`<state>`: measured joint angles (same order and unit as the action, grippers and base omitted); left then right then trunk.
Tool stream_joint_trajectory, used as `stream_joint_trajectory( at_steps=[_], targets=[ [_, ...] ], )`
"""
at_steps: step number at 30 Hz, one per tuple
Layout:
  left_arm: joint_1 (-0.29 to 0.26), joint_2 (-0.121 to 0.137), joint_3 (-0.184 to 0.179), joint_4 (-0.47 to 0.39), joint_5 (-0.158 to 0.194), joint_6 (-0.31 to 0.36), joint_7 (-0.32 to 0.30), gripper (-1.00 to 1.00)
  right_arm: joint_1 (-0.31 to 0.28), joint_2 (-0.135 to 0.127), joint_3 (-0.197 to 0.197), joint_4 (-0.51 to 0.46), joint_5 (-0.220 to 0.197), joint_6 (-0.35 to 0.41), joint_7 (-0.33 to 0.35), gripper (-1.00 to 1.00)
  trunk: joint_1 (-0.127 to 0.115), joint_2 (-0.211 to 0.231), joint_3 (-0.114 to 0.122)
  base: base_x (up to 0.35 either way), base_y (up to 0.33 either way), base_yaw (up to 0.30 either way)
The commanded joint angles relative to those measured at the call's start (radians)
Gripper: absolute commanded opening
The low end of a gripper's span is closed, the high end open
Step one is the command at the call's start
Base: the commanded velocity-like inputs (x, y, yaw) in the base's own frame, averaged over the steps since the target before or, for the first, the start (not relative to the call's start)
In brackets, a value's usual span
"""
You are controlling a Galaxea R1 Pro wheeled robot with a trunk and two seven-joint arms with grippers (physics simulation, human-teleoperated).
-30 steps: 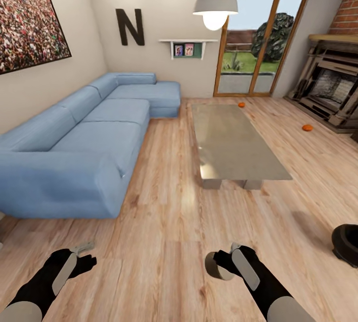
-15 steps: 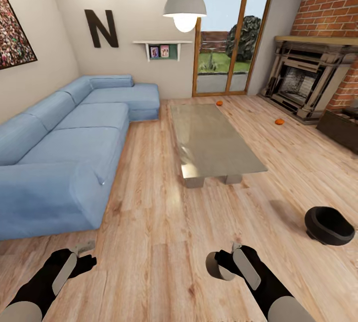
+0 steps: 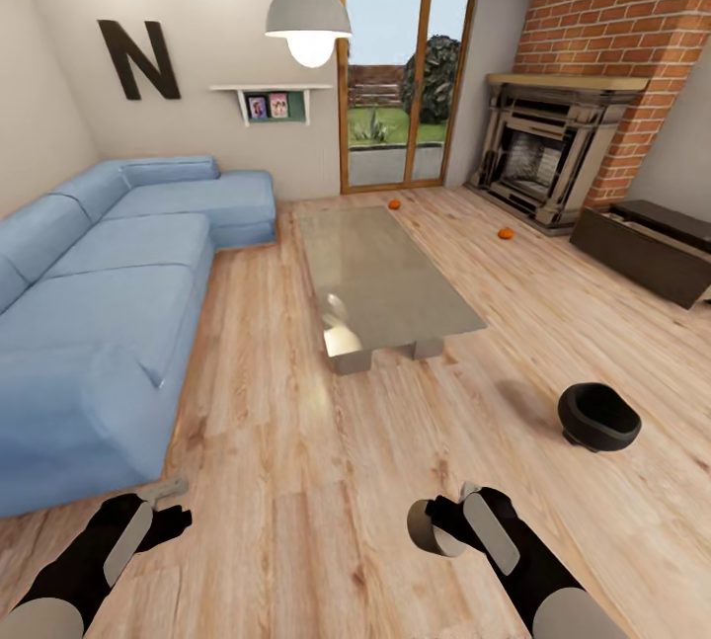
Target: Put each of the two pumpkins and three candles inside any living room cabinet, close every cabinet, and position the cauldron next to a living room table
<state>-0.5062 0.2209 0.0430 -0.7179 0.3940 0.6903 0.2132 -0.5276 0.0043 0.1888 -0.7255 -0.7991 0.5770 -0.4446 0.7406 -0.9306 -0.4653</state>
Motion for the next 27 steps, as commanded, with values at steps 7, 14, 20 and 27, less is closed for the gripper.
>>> stream_joint_trajectory(
  at_steps=[7,14,20,27],
  targets=[
    [0.0,0.0,0.0,0.0,0.0,0.0,0.0,1.0,0.0,-0.002,0.001,0.0,-0.002,-0.001,0.001,-1.0,0.0,0.0,0.006,0.0,0.0,-0.262],
    [0.0,0.0,0.0,0.0,-0.001,-0.001,-0.001,1.0,0.0,-0.005,0.004,-0.001,0.001,-0.005,0.001,-1.0,0.0,0.0,0.016,0.0,0.0,-0.133],
    [0.0,-0.002,-0.001,0.005,0.0,-0.002,-0.003,1.0,0.073,-0.009,-0.005,-0.002,0.005,-0.054,0.004,-1.0,0.0,0.0,0.026,0.0,0.0,-0.013],
    [0.0,-0.023,-0.015,0.006,-0.001,-0.002,-0.003,1.0,0.15,-0.037,-0.028,0.002,0.003,-0.178,0.002,-1.0,0.0,0.0,0.038,0.0,0.0,0.0]
  ],
)
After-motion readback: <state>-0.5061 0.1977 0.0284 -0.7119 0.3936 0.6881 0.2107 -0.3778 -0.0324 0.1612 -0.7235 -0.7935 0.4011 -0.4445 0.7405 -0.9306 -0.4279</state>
